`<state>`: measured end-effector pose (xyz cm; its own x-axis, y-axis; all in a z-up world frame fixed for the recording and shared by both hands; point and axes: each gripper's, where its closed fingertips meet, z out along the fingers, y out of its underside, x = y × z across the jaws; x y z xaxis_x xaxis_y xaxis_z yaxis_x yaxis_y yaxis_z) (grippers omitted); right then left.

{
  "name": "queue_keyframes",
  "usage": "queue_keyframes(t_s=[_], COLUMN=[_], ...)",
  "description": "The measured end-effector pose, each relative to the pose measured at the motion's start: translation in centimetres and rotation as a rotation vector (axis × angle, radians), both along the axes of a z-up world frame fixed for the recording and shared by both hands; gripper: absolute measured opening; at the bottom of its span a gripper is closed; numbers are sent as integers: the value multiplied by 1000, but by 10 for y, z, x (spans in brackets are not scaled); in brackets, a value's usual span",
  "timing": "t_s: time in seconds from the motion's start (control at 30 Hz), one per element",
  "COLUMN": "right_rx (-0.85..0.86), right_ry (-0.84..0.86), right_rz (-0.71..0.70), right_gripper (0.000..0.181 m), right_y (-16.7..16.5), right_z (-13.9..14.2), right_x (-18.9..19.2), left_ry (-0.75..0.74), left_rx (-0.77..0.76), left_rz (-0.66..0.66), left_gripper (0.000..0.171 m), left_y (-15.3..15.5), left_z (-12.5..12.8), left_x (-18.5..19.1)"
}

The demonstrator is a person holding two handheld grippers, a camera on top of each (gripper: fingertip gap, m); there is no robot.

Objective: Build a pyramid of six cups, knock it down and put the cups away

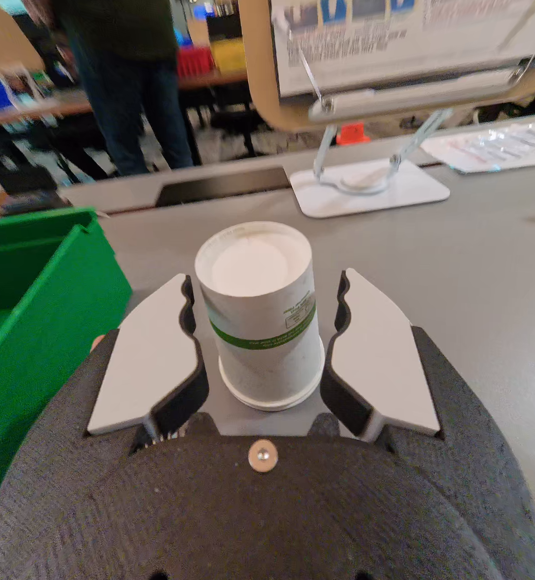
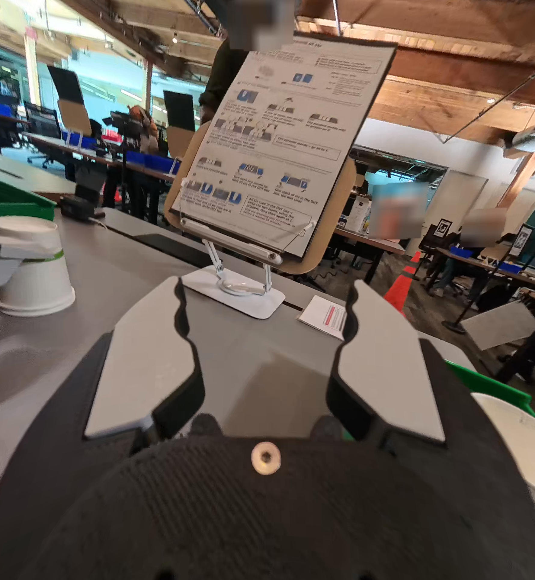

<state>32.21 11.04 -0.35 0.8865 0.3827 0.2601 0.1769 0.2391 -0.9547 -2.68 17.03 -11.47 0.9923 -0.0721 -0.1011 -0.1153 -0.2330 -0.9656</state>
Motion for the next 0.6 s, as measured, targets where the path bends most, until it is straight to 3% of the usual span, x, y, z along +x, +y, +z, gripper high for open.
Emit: queue_keyframes(t_s=[0.07,0.13,0.3,0.43,0.6], right_rx=[-10,-23,-63,-99,-91], right_ry=[-31,-27,-6,-22,-34], right_rz=[7,24,52,66,92], right_gripper=[103,106,105,105,103], right_y=[-1,-3,-1,3,2], right_z=[-5,-6,-15,-24,-22], right_x=[-7,-14,-24,-30,-39], left_ry=[-41,-90,-215,-191,-188], left_rx=[-49,-14,55,43,251], left_rz=[15,1,-37,-91,-80], left_gripper=[89,76,76,76,76], left_y=[9,10,2,-6,-19], left_z=[-9,-1,19,18,54], left_x=[-5,-7,-9,2,-1])
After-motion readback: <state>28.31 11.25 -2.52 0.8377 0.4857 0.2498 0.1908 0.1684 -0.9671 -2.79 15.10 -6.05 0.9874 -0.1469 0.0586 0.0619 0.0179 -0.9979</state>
